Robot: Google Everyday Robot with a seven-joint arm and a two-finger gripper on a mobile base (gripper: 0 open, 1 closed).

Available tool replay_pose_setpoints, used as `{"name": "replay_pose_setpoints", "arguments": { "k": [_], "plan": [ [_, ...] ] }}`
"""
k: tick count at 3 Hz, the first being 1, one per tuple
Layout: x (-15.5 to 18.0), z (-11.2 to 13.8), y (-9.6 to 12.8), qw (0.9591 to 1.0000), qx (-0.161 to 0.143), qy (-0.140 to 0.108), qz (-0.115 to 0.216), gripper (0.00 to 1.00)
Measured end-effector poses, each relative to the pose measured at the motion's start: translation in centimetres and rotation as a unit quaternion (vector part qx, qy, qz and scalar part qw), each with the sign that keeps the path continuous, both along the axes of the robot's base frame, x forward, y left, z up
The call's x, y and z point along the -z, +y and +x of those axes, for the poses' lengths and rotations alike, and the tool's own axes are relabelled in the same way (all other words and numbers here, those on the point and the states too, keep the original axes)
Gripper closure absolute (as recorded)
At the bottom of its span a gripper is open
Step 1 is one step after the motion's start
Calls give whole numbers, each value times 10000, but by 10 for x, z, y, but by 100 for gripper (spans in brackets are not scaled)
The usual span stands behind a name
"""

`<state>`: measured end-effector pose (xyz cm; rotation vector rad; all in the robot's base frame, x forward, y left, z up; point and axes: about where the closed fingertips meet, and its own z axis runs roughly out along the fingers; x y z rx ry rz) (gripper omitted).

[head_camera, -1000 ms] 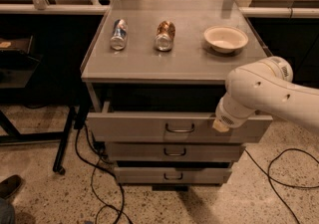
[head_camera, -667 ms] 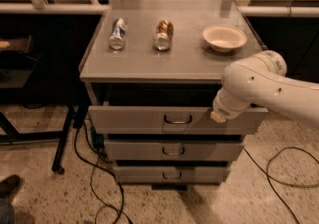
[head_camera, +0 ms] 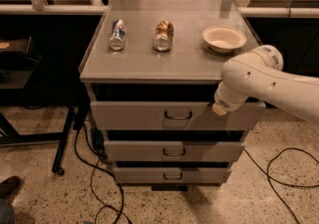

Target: Close top drawer

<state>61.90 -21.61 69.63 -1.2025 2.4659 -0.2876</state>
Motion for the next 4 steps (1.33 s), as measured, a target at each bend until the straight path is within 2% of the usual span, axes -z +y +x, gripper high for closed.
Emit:
{"name": "replay_pose_setpoints", "arguments": {
  "k": [2,3,4],
  "plan": [
    [-1,1,-2,10000,7,-56,5,100],
    [-4,-15,-9,9995,-9,250,209,100],
    [-17,-65,-19,9948,-120,853,550,100]
  ]
}}
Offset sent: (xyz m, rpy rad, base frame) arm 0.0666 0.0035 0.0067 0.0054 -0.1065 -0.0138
